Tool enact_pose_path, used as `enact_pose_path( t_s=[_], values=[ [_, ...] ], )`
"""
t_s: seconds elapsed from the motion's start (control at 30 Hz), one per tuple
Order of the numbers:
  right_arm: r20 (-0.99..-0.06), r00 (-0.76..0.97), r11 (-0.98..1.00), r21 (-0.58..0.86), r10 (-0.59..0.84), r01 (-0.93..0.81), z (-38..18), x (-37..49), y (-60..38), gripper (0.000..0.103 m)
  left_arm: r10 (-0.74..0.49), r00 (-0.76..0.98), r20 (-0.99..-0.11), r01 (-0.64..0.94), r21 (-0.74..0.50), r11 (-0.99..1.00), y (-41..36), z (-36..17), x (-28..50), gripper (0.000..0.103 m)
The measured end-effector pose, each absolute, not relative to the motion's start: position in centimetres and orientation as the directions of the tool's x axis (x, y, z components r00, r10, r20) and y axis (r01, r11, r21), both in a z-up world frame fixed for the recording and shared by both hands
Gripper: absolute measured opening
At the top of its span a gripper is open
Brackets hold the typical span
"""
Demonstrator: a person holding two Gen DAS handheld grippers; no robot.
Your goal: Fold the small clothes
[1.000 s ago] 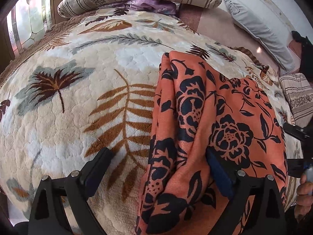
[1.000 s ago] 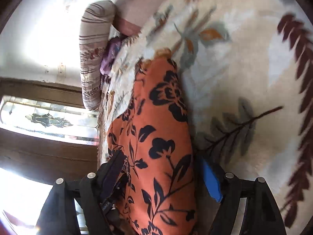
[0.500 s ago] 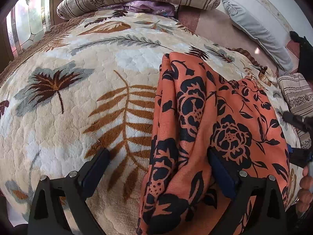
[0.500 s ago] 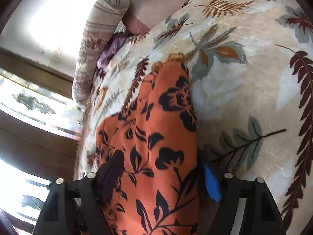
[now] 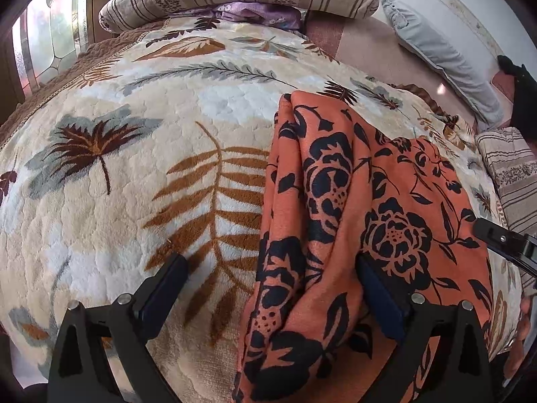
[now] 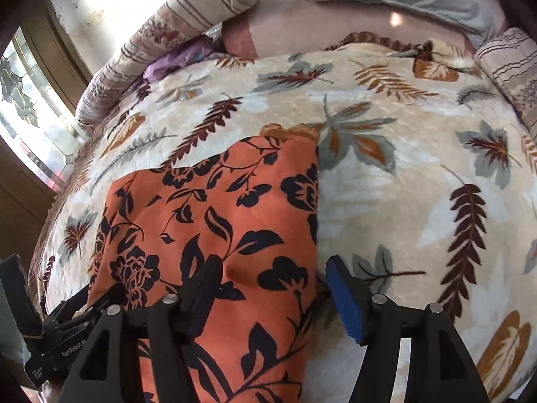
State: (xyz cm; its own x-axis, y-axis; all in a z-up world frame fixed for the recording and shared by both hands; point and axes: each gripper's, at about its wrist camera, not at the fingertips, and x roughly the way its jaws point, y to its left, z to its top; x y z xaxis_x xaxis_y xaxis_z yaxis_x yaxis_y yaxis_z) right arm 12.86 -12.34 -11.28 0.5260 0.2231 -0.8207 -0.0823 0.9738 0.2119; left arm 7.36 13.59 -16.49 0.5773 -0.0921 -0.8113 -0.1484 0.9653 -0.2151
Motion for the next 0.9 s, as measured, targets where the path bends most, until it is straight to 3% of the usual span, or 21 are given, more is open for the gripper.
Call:
enact_pose_path(
  t_s=[0.07,0.17,0.23,0.27,0.3,0.37,0.53,0.6,0.73,0.77,0.9],
  values=[
    [-0.776,0.585,0.969,0.233,0.235,-0.080,-9.4,10.7,-13.0,0.068,-0.087,0.578,-0.812,-0.150,-0.211,0.966,13.5,-16.4,7.3,0.100],
    [-0.722,0.580,0.920,0.363,0.378,-0.147,-7.7,8.0,-12.7,0.072,-0.085,0.577,-0.813,-0.152,-0.209,0.966,13.6,-16.5,7.2,0.100],
    [-0.680,0.545,0.863,0.467,0.490,-0.192,-8.3,6.8,-11.8,0.083,-0.086,0.576,-0.813,-0.153,-0.211,0.966,13.5,-16.5,7.2,0.100],
    [-0.680,0.518,0.845,0.497,0.520,-0.196,-9.3,6.7,-11.4,0.092,-0.085,0.576,-0.813,-0.153,-0.209,0.966,13.5,-16.5,7.2,0.100],
    [-0.705,0.473,0.842,0.510,0.528,-0.178,-11.1,6.8,-11.0,0.094,-0.088,0.574,-0.814,-0.151,-0.210,0.966,13.6,-16.5,7.2,0.100],
    [-0.744,0.427,0.850,0.508,0.514,-0.140,-13.8,6.9,-10.7,0.094,-0.101,0.558,-0.823,-0.150,-0.221,0.964,13.7,-16.2,6.9,0.100],
    [-0.740,0.427,0.851,0.489,0.520,-0.190,-13.2,6.9,-9.9,0.100,-0.054,0.596,-0.801,-0.176,-0.196,0.965,14.2,-13.8,4.0,0.100],
    [-0.708,0.433,0.823,0.539,0.558,-0.179,-13.5,7.0,-10.6,0.101,-0.033,0.547,-0.837,-0.180,-0.157,0.971,14.4,-15.6,3.4,0.100],
    [-0.686,0.427,0.798,0.578,0.590,-0.173,-13.7,7.0,-11.1,0.101,-0.116,0.526,-0.842,-0.195,-0.253,0.948,15.7,-15.3,3.3,0.098],
    [-0.691,0.421,0.801,0.570,0.588,-0.183,-13.6,7.0,-11.0,0.101,-0.148,0.549,-0.823,-0.181,-0.290,0.940,15.8,-14.4,3.2,0.094],
    [-0.688,0.412,0.795,0.575,0.597,-0.193,-13.6,7.0,-11.0,0.102,-0.215,0.606,-0.766,-0.103,-0.343,0.934,15.8,-11.6,5.3,0.094]
  ],
)
